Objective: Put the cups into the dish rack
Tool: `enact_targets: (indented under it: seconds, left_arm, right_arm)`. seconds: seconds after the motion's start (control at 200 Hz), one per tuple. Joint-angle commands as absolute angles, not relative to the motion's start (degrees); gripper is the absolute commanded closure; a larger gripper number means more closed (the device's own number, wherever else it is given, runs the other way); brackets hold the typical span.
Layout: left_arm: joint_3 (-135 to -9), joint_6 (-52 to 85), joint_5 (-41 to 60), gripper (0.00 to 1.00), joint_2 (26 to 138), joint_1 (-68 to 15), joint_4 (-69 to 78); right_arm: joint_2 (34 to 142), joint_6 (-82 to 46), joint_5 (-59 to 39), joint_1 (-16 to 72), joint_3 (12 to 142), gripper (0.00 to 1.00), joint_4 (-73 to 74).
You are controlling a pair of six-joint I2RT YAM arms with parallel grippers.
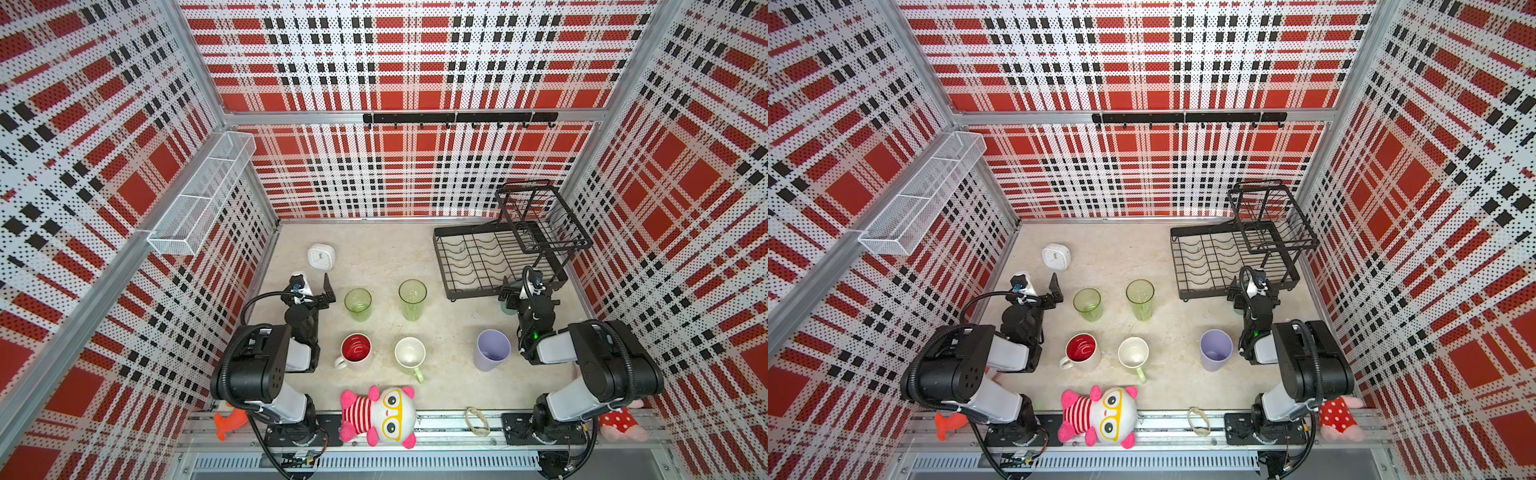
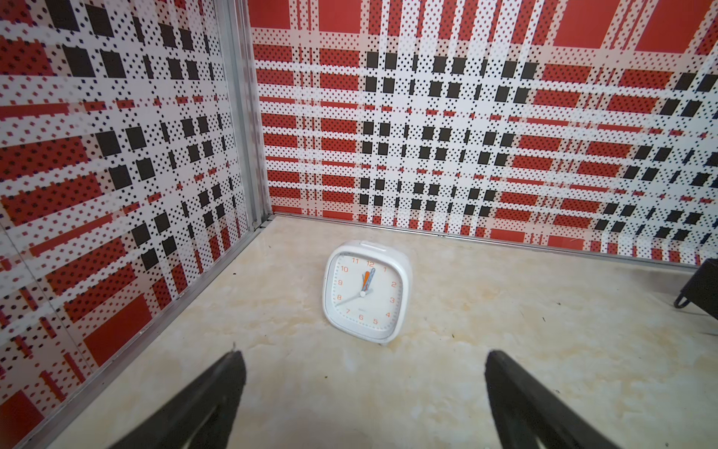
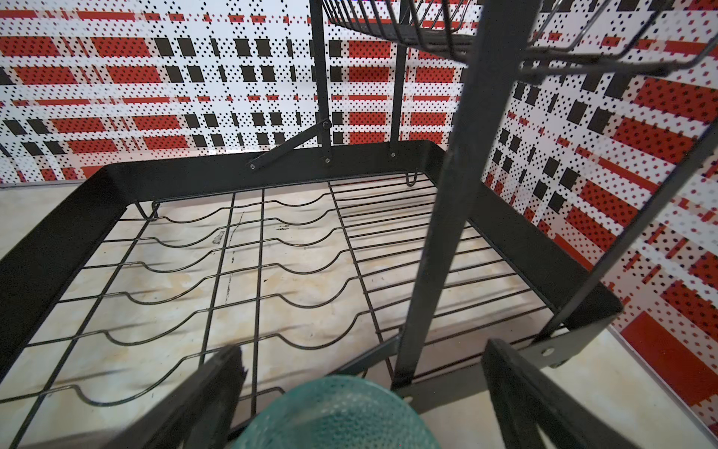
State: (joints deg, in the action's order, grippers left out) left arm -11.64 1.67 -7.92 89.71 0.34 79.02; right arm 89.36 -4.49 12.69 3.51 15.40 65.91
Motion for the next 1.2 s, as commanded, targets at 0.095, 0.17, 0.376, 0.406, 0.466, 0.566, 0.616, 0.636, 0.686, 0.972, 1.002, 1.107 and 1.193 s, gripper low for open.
enact_targets:
  seconds: [0.095, 0.17, 0.376, 0.406, 0.466, 0.566, 0.616, 0.636, 0.686, 0.972, 1.002, 1.107, 1.193]
  left_arm:
    - [-12.1, 1.8, -7.0, 0.02, 90.2, 1.0, 80.0]
    - [-12.0, 1.8, -7.0, 0.02, 90.2, 1.0, 80.1]
    - [-8.8, 1.6, -14.9, 0.02, 87.4, -1.3, 84.3]
    - [-8.6, 1.0, -17.0, 0.02, 85.7, -2.1, 83.3]
    - [-9.5, 0.5, -18.2, 0.02, 81.8, -2.9, 78.2]
    - [-11.8, 0.1, -18.4, 0.02, 75.8, -3.2, 69.4]
    - [-13.0, 0.5, -18.7, 0.02, 73.0, -3.3, 65.5]
    - [-13.4, 0.7, -18.6, 0.02, 71.9, -3.3, 63.8]
    - [-15.2, 1.2, -18.1, 0.02, 69.2, -3.3, 59.1]
    - [-33.4, 11.1, -14.2, 0.02, 59.1, -3.2, 25.2]
    - [-36.4, 12.7, -14.6, 0.02, 58.9, -3.1, 20.5]
    - [-45.8, 15.6, -10.7, 0.02, 59.5, -1.6, 7.7]
    - [-50.7, 19.5, -5.5, 0.02, 60.3, 0.5, 0.0]
  right_arm:
    - [89.7, -3.3, 9.7, 3.0, 14.1, 0.00, 70.9]
    - [89.6, -3.3, 9.9, 2.9, 13.2, 0.00, 72.7]
    - [86.5, -3.8, 11.1, 2.9, 9.7, 0.00, 76.9]
    - [85.2, -3.8, 11.2, 2.9, 9.3, 0.00, 76.4]
    - [82.2, -4.0, 11.5, 2.9, 9.0, 0.00, 73.5]
    - [77.1, -4.6, 11.4, 3.0, 8.8, 0.00, 68.6]
    - [75.3, -5.2, 11.3, 3.0, 8.1, 0.00, 67.8]
    - [74.4, -5.5, 11.3, 3.0, 8.0, 0.00, 67.1]
    - [72.0, -5.8, 10.8, 3.0, 7.8, 0.00, 64.4]
    - [53.8, -9.1, 7.9, 5.5, 13.1, 0.00, 38.6]
    - [51.8, -9.9, 7.9, 5.9, 14.2, 0.00, 35.6]
    - [46.9, -12.5, 8.8, 7.8, 18.7, 0.00, 24.8]
    - [45.7, -15.0, 8.7, 8.1, 23.8, 0.00, 15.2]
